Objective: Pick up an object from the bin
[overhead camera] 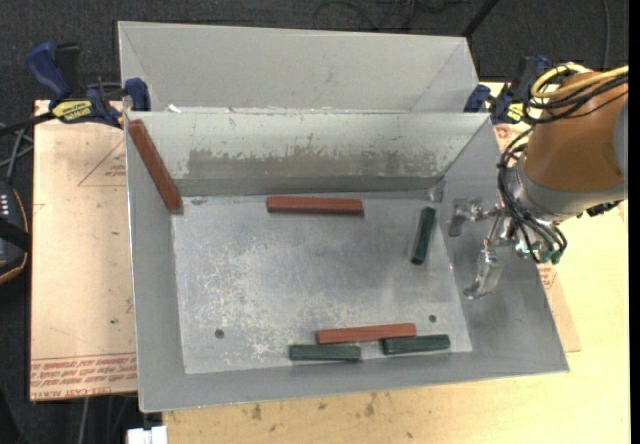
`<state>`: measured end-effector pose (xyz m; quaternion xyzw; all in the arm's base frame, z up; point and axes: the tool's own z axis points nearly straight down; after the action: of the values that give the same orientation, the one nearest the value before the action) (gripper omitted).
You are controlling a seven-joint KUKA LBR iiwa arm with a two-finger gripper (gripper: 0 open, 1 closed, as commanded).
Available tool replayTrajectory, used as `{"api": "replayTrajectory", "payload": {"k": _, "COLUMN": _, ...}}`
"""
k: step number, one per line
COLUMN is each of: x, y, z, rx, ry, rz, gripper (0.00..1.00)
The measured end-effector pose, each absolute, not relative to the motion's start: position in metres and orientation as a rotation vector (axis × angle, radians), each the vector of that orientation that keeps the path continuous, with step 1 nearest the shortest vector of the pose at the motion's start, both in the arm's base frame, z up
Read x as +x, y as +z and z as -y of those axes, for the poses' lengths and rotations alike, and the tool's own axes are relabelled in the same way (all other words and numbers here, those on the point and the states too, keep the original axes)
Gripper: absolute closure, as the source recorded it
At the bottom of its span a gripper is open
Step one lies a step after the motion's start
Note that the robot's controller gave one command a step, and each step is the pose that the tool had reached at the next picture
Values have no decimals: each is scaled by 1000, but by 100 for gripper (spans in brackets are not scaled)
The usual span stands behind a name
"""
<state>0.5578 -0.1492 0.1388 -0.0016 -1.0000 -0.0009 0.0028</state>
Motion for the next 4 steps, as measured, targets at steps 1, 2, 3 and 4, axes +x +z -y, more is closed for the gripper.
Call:
{"api": "replayTrajectory", "payload": {"k": 1, "x": 560, "y": 143, "z": 149, "rx": 0, "ry": 0, "rz": 3143, "gripper": 0}}
{"api": "replayTrajectory", "payload": {"k": 2, "x": 534, "y": 159, "z": 129, "rx": 240, "ry": -2, "rz": 3129, "gripper": 0}}
{"api": "replayTrajectory", "payload": {"k": 3, "x": 511, "y": 174, "z": 122, "rx": 522, "ry": -1, "rz": 3100, "gripper": 0}}
{"api": "replayTrajectory", "payload": {"k": 4, "x": 498, "y": 149, "z": 117, "rx": 258, "ry": -1, "rz": 3133, "gripper": 0}}
